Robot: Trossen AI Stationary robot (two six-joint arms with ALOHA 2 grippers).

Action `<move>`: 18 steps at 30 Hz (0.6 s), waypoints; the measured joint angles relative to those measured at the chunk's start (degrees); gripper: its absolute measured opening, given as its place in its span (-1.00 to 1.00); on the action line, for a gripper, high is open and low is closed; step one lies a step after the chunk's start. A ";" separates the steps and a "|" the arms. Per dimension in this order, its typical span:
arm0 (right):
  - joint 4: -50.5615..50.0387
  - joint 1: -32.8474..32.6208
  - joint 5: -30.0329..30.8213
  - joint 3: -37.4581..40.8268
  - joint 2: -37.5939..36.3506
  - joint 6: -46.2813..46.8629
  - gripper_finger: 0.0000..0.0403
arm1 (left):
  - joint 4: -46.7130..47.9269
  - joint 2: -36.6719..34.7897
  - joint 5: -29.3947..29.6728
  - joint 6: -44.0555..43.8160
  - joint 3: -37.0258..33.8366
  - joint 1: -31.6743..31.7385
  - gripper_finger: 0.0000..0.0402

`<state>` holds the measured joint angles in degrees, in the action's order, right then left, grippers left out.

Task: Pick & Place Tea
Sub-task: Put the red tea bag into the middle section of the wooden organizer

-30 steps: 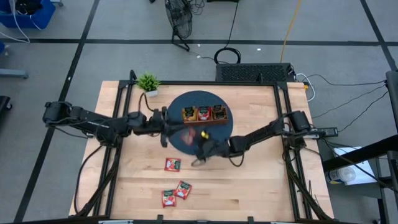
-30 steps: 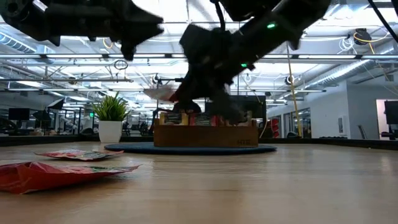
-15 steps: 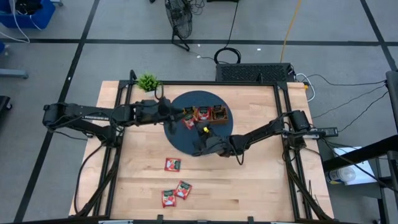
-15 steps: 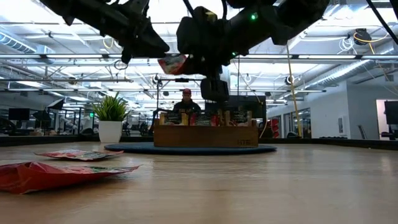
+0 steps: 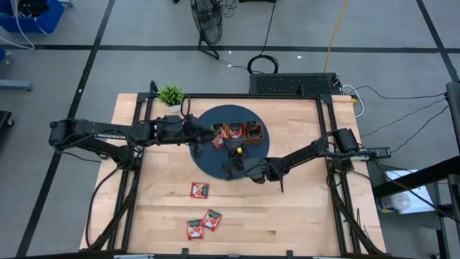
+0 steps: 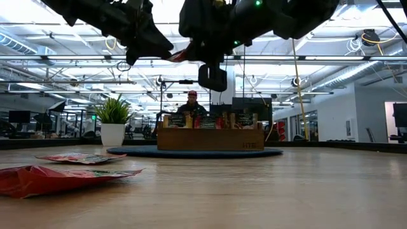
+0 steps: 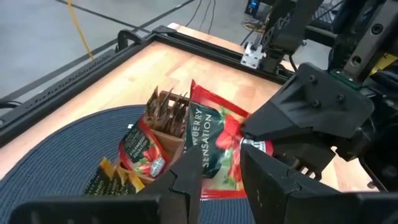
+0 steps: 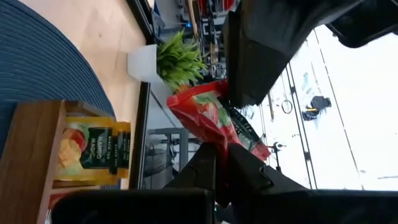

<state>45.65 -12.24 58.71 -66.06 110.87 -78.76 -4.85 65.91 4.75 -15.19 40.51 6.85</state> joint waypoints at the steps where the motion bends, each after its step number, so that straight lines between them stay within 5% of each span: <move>1: 0.03 -0.26 0.79 0.00 0.00 0.00 -0.95 | 0.05 -0.33 0.00 0.23 0.00 0.00 -0.44; 18: 12.81 -2.52 -0.30 2.91 0.00 -6.74 -0.95 | -0.26 -1.36 0.15 1.02 0.00 0.04 -0.44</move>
<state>58.46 -14.76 58.41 -63.16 110.87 -85.50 -5.11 64.55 4.91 -14.17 40.51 6.90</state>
